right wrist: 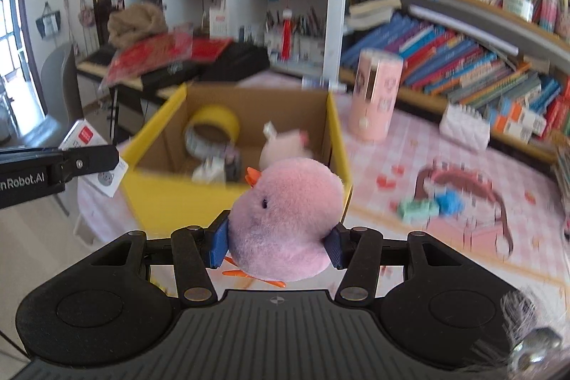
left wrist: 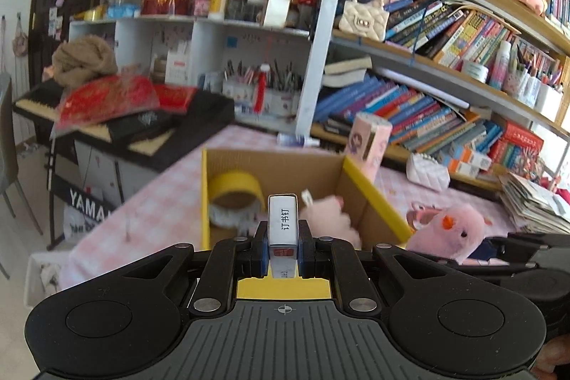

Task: Organize objects

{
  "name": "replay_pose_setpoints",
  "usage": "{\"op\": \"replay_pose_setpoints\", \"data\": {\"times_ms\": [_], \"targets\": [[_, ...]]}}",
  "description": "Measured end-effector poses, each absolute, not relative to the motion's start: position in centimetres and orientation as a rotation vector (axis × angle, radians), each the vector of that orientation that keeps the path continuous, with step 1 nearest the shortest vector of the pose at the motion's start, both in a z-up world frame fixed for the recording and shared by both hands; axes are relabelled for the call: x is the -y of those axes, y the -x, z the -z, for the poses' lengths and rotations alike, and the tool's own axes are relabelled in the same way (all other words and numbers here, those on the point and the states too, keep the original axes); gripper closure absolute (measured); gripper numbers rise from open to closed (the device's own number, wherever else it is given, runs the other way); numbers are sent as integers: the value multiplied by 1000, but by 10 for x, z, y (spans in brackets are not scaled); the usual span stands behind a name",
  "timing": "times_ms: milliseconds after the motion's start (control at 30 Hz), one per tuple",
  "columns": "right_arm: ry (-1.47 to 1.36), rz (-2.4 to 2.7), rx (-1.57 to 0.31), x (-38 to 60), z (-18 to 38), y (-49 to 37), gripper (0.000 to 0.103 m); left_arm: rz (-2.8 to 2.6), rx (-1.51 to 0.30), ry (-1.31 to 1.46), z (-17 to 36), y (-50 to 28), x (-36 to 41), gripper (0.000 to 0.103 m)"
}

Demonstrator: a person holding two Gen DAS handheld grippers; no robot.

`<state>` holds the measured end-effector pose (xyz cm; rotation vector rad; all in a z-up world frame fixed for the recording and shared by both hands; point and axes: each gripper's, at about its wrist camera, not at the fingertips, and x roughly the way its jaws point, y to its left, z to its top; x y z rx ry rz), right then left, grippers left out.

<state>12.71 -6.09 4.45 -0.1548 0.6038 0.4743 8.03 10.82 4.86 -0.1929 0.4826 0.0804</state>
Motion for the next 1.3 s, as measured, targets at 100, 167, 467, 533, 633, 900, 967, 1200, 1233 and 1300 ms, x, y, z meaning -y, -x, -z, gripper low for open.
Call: {"op": "replay_pose_setpoints", "data": {"times_ms": [100,167,467,533,633,900,967,1200,1233,1300], "targets": [[149,-484,-575,59,-53,-150,53,-87,-482,177,-47,-102,-106,90],[152,-490,-564,58,-55,-165,53,-89,-495,174,-43,-117,-104,90],[219,-563,-600,42,-44,-227,53,-85,-613,145,-10,-172,-98,90],[267,-602,-621,34,-39,-236,53,-87,-651,134,-1,-180,-97,90],[324,-650,-647,24,-29,-248,53,-87,-701,129,10,-191,-97,90],[388,-705,-676,10,-15,-268,53,-80,-798,131,26,-209,-98,90],[410,-726,-683,6,-11,-271,53,-80,-818,124,28,-212,-99,90],[468,-792,-720,-6,-1,-280,53,-68,-853,64,33,-216,-97,90],[472,-797,-725,-7,0,-282,53,-69,-853,65,33,-217,-97,90],[480,-808,-733,-10,1,-285,53,-69,-852,73,33,-216,-98,90]]}}
